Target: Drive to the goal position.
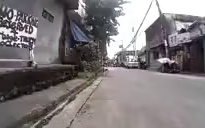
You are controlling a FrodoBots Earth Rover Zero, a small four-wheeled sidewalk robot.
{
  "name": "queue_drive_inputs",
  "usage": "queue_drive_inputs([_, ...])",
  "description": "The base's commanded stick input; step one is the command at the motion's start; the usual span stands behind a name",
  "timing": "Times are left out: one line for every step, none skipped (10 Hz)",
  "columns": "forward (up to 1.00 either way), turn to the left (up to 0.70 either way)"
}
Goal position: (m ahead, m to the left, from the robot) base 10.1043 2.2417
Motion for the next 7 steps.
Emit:
queue_drive_inputs([1.0, 0.0])
queue_drive_inputs([1.0, 0.0])
queue_drive_inputs([1.0, 0.0])
queue_drive_inputs([1.0, 0.0])
queue_drive_inputs([1.0, 0.0])
queue_drive_inputs([1.0, 0.0])
queue_drive_inputs([1.0, 0.0])
